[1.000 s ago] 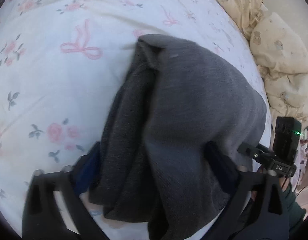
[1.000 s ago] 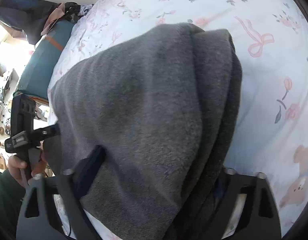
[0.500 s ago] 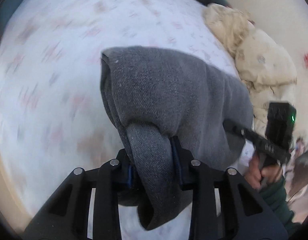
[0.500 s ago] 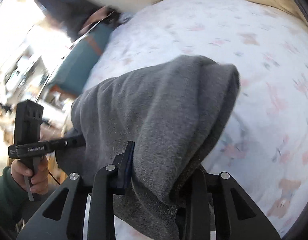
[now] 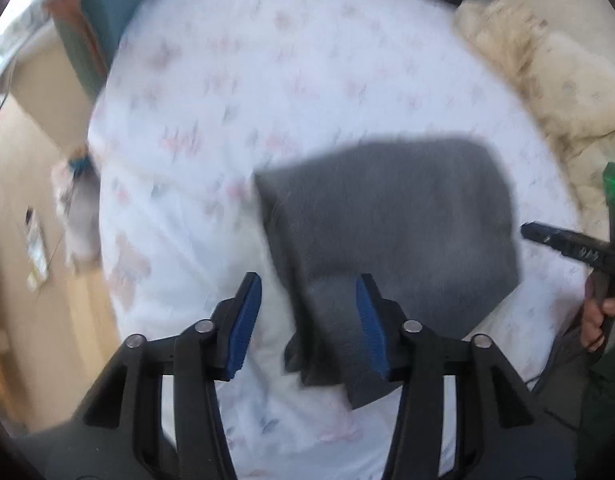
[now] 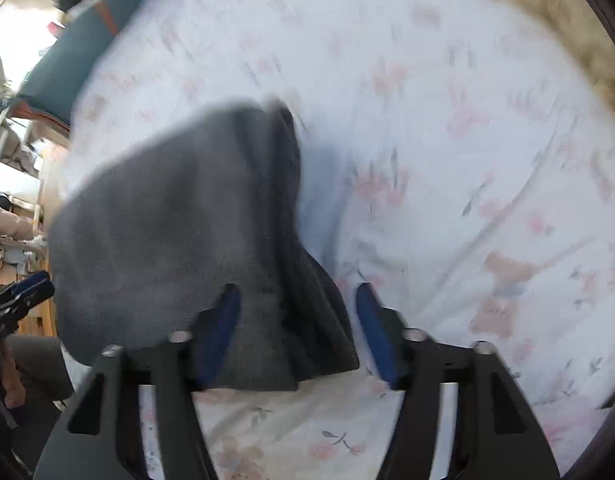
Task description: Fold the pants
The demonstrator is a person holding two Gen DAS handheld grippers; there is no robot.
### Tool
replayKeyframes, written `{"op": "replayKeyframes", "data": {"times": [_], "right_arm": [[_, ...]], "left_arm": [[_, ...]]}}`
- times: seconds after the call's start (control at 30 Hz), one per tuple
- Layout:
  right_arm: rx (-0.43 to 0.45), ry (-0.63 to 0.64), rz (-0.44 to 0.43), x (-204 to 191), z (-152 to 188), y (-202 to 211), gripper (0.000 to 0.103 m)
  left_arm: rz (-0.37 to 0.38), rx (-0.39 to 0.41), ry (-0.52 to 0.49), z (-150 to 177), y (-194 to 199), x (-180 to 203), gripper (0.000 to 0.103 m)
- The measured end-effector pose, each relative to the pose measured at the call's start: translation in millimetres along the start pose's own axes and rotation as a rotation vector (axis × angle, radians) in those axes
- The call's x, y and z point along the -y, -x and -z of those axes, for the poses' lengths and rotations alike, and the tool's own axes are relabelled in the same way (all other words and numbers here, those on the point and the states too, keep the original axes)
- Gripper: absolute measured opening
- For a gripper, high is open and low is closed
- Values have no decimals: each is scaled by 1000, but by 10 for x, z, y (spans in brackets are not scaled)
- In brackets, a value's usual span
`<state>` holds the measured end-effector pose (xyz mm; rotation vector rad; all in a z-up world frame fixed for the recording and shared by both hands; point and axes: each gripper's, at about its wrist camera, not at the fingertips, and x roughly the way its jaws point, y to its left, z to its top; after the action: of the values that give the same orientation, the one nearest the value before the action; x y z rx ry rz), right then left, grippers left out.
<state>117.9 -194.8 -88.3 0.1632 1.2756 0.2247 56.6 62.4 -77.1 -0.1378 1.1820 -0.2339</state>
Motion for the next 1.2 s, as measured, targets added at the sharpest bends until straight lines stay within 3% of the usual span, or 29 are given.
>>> {"op": "replayKeyframes", "data": {"times": [0.07, 0.13, 0.23, 0.3, 0.37, 0.43, 0.53, 0.63, 0.7, 0.87, 1.03, 1.1, 1.2], "right_arm": [[28, 78, -4, -184, 24, 71, 25], [-52, 112, -48, -276, 128, -86, 18], [-197, 137, -29, -331, 249, -467, 17], [-286, 149, -31, -344, 385, -677, 18], [-294, 176, -22, -381, 391, -676, 18], [-258, 160, -42, -355, 313, -540, 18], [-94, 154, -59, -277, 128, -136, 18], [60, 131, -105, -255, -193, 157, 18], [106, 91, -142, -235, -367, 147, 18], [61, 76, -160, -428, -646, -372, 18], [16, 187, -60, -623, -584, -738, 14], [-1, 171, -60, -566, -570, -848, 13], [-22, 165, -57, -584, -584, -943, 13]], "left_arm": [[44, 34, -59, -3, -1, 224, 13], [66, -2, -134, 78, -118, 454, 9], [35, -196, -126, 299, -563, 497, 7], [-21, -269, -99, 418, -788, 386, 1], [-5, -282, -74, 360, -810, 352, 1], [33, -236, -42, 273, -657, 290, 1], [77, -138, 11, 109, -312, 114, 1], [48, -6, 45, -174, -97, -55, 1], [22, 48, 79, -366, -116, -129, 0], [-22, 56, 64, -489, -534, -68, 0], [-91, 38, 41, -441, -768, 4, 1], [-130, 29, 7, -432, -872, 75, 1], [-123, -4, 23, -450, -1001, 10, 1]]}}
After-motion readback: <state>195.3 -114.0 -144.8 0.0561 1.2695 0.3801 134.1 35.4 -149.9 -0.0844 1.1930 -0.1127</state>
